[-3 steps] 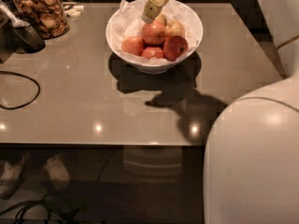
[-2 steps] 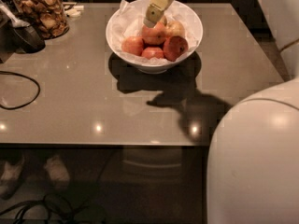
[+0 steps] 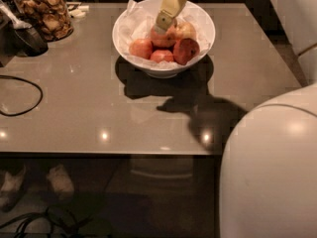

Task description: Pick apple from white bowl

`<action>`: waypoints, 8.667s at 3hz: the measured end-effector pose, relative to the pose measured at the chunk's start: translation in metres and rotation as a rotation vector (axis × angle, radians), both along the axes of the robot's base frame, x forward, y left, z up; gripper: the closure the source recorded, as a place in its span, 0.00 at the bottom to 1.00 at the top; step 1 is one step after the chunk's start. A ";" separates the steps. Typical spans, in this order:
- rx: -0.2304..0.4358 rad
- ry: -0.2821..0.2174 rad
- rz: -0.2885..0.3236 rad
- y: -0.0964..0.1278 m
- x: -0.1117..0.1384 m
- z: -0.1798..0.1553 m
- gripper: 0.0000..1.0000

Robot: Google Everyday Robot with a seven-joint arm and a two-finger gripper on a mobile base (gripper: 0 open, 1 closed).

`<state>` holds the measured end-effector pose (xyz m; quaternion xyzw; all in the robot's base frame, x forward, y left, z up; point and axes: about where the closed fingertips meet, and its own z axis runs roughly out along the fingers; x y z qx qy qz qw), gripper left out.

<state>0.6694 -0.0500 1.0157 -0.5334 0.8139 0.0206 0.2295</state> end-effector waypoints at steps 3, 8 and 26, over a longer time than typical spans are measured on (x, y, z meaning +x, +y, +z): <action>-0.035 0.010 -0.002 0.006 0.022 -0.009 0.03; -0.031 0.092 -0.015 0.017 0.050 -0.055 0.09; 0.205 -0.056 0.100 -0.051 -0.144 0.025 1.00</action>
Offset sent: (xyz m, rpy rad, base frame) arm 0.0125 -0.0100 -0.0024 -0.0697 0.0636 -0.0076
